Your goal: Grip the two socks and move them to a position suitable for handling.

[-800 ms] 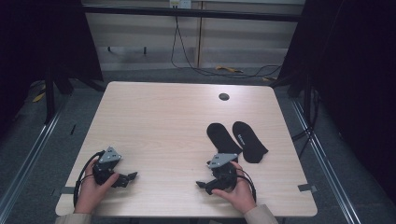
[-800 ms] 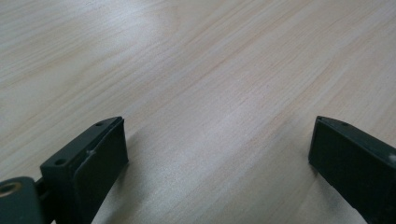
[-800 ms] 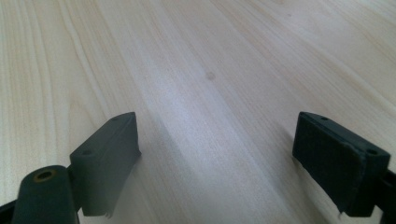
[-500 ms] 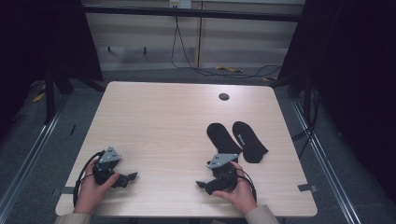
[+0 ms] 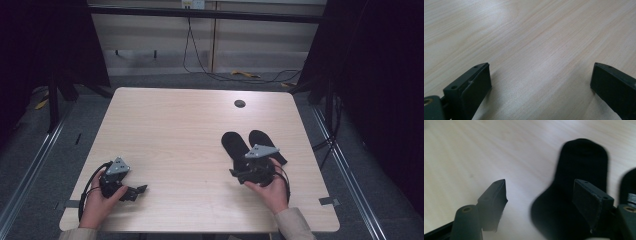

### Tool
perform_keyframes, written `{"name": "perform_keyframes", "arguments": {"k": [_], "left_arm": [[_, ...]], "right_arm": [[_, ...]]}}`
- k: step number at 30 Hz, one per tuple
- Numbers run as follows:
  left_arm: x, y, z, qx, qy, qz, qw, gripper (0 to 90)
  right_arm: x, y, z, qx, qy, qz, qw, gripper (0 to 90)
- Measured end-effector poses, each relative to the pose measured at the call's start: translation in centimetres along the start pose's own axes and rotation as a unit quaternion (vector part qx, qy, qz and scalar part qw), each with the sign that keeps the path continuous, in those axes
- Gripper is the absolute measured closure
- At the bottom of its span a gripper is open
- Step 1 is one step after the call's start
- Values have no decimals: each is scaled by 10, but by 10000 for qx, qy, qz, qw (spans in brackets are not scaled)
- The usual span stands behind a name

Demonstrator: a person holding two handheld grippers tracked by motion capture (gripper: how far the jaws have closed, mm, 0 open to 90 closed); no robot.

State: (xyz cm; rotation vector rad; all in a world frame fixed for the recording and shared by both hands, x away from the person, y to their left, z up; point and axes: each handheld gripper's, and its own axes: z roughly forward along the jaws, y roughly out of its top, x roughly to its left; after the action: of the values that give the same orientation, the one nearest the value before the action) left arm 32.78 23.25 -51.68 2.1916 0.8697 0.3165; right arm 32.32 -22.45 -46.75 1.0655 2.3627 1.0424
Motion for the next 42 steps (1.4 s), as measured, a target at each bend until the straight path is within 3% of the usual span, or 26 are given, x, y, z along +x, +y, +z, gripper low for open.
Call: {"name": "perform_keyframes", "arguments": {"k": [2, 4, 8, 10, 13, 18, 21, 24, 26, 27, 28, 32, 35, 42], "left_arm": [[0, 0, 0, -1, 0, 1, 10000, 28], [0, 0, 0, 1, 2, 1, 10000, 27], [0, 0, 0, 1, 2, 2, 10000, 28], [0, 0, 0, 1, 1, 3, 10000, 28], [0, 0, 0, 1, 2, 1, 10000, 28], [0, 0, 0, 1, 3, 2, 10000, 28], [0, 0, 0, 3, 3, 7, 10000, 28], [0, 0, 0, 2, 5, 7, 10000, 27], [0, 0, 0, 0, 0, 6, 10000, 28], [0, 0, 0, 1, 0, 6, 10000, 27], [0, 0, 0, -2, 2, 8, 10000, 27], [0, 0, 0, 0, 5, 6, 10000, 27], [0, 0, 0, 1, 0, 7, 10000, 27], [0, 0, 0, 1, 4, 7, 10000, 27]], "right_arm": [[-14, 1, -3, 7, -273, 64, 9996, 286], [-30, 1, -4, -5, -462, 281, 9985, 293], [-59, 0, -7, 80, -867, 639, 9941, 308], [-70, -1, -8, 159, -1163, 628, 9911, 325], [-85, -3, -7, 282, -1359, 772, 9873, 347], [-96, -10, 3, 462, -1499, 912, 9834, 347], [-100, -17, 9, 512, -1541, 1125, 9803, 345], [-103, -24, 14, 592, -1487, 1183, 9800, 354], [-104, -26, 14, 493, -1425, 1325, 9797, 372], [-104, -26, 13, 493, -1402, 1338, 9798, 426], [-104, -26, 12, 481, -1334, 1276, 9816, 558], [-103, -25, 9, 550, -1338, 1258, 9815, 775], [-104, -27, 7, 522, -1371, 1336, 9801, 846], [-107, -25, -6, 314, -1391, 1372, 9802, 867]]}}
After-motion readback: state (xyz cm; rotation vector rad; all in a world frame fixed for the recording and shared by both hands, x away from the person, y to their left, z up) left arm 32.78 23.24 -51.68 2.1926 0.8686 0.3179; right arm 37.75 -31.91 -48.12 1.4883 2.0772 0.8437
